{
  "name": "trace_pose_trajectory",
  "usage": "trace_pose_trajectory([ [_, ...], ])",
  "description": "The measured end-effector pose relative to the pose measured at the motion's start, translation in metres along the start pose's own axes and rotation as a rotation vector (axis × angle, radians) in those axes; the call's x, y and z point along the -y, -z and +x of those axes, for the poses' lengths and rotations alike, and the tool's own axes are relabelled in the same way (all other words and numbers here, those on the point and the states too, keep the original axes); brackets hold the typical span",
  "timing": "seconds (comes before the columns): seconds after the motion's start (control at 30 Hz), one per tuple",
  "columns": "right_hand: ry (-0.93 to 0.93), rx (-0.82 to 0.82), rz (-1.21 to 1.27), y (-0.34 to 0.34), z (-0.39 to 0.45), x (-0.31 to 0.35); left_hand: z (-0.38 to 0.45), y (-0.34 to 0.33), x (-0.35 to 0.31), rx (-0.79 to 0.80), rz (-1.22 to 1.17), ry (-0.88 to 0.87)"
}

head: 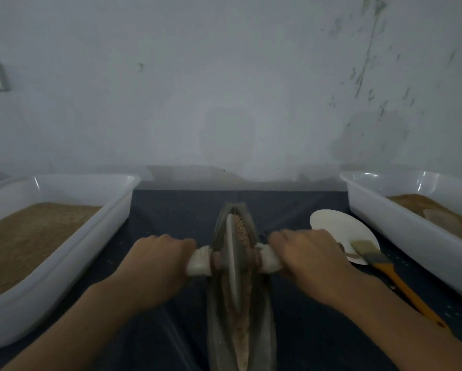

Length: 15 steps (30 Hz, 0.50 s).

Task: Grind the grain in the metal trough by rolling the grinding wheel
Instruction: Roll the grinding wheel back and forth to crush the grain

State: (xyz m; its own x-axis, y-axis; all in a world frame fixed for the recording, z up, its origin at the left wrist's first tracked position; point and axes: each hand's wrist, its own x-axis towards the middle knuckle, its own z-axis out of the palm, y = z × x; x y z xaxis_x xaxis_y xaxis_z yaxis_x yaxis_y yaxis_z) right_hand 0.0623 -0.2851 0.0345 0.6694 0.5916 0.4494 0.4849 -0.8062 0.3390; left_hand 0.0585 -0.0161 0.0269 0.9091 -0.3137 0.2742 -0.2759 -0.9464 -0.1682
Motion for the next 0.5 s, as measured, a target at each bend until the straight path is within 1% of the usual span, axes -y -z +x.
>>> trace_pose_trajectory([
  [0.07, 0.015, -0.104, 0.033, 0.009, -0.022, 0.008, -0.020, 0.013, -0.003, 0.032, 0.022, -0.044],
  [0.13, 0.020, -0.214, 0.007, 0.016, -0.038, 0.016, -0.033, 0.024, -0.006, 0.045, 0.055, -0.064],
  [0.2, 0.022, -0.312, 0.013, 0.016, -0.046, 0.020, -0.038, 0.029, -0.007, 0.061, 0.079, -0.050],
  [0.23, 0.008, -0.335, 0.026, 0.015, -0.047, 0.020, -0.037, 0.029, -0.008, 0.068, 0.091, -0.035],
  [0.27, -0.021, -0.329, 0.032, 0.012, -0.045, 0.018, -0.034, 0.027, -0.008, 0.070, 0.105, -0.019],
  [0.33, -0.103, -0.255, 0.002, -0.001, -0.034, 0.010, -0.021, 0.017, -0.006, 0.049, 0.121, 0.025],
  [0.43, -0.186, -0.045, -0.076, -0.022, 0.000, -0.009, 0.006, -0.002, -0.003, -0.020, 0.119, 0.094],
  [0.5, -0.229, 0.034, -0.087, -0.035, 0.024, -0.019, 0.025, -0.009, 0.000, -0.091, 0.140, 0.110],
])
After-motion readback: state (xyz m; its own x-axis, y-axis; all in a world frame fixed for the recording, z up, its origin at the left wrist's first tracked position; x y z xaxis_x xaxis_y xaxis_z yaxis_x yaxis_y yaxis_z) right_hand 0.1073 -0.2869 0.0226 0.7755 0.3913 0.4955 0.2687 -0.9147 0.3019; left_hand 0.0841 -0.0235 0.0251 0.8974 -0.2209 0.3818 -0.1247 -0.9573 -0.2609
